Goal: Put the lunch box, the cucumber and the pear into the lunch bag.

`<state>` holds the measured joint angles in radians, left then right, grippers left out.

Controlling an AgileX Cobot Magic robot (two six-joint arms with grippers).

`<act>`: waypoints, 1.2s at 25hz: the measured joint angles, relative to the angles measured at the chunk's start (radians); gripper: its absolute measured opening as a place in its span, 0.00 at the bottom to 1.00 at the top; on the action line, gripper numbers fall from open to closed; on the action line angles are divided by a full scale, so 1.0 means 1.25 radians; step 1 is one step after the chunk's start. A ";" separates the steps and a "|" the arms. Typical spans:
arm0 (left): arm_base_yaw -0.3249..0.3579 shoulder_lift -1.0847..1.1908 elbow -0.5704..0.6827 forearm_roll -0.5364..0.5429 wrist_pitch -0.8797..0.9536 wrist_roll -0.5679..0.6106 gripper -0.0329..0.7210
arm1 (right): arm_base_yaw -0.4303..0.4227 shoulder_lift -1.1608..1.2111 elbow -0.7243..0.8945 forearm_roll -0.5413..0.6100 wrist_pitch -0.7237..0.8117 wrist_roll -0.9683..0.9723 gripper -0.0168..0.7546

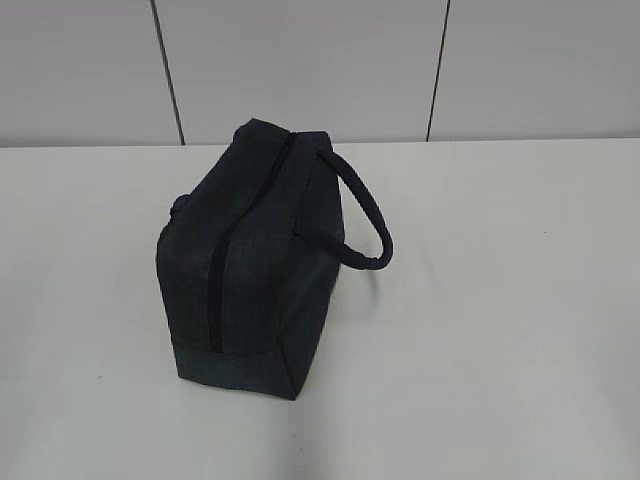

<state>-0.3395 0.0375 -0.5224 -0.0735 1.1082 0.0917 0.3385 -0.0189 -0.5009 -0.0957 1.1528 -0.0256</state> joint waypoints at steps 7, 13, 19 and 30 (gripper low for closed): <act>0.023 -0.019 0.000 0.001 0.000 0.000 0.42 | -0.007 0.000 0.000 -0.001 0.000 0.000 0.52; 0.155 -0.044 0.000 0.001 0.001 0.000 0.38 | -0.107 0.000 0.000 -0.005 -0.001 0.000 0.52; 0.231 -0.045 0.000 0.001 0.000 0.000 0.36 | -0.163 0.000 0.000 -0.006 -0.001 0.000 0.52; 0.233 -0.045 0.000 0.001 0.000 0.000 0.37 | -0.166 0.000 0.000 -0.006 -0.001 0.000 0.52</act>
<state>-0.0478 -0.0185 -0.5224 -0.0727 1.1082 0.0913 0.1315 -0.0189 -0.5009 -0.1031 1.1513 -0.0256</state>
